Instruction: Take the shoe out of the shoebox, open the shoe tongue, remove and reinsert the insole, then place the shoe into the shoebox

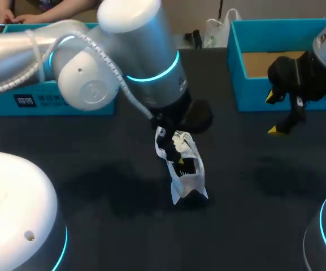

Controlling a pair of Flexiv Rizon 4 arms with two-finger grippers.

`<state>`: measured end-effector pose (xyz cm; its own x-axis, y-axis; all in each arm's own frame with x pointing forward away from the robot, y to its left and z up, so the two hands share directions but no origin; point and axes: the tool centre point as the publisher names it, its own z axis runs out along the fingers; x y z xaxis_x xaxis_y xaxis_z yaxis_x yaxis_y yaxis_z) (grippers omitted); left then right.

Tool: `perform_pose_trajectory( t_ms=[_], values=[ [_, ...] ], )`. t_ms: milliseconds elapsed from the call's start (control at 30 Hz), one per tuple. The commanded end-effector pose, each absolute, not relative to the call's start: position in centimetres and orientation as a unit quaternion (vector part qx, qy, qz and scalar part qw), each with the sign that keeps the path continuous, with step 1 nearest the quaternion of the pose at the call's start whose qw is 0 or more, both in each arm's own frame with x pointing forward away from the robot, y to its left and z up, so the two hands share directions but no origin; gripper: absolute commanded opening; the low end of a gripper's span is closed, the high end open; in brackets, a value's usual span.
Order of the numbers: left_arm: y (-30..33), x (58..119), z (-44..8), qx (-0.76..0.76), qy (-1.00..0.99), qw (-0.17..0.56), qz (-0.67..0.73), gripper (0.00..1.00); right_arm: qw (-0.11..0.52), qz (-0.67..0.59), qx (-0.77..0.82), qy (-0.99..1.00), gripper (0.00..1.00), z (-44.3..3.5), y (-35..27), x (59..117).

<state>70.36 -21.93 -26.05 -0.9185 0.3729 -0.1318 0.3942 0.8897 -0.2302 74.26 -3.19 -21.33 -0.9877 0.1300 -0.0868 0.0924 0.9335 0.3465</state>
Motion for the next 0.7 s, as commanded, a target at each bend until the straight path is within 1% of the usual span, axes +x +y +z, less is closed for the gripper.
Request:
perform_pose_trajectory(
  t_ms=[33, 267, 700],
  values=[
    [-23.5, 70.4, -25.7, 0.068, 0.996, 0.031, -0.053, 1.00, 0.055, 0.173, 0.057, 0.982, 1.00, -21.4, -3.2, 74.2],
    [-24.2, 69.7, -25.9, -0.007, 0.997, 0.043, -0.058, 1.00, 0.055, 0.173, 0.057, 0.982, 1.00, -21.4, -3.2, 74.2],
    [-24.5, 66.7, -28.4, -0.053, 0.995, 0.054, -0.070, 1.00, 0.055, 0.173, 0.057, 0.982, 1.00, -21.4, -3.2, 74.2]
  ],
)
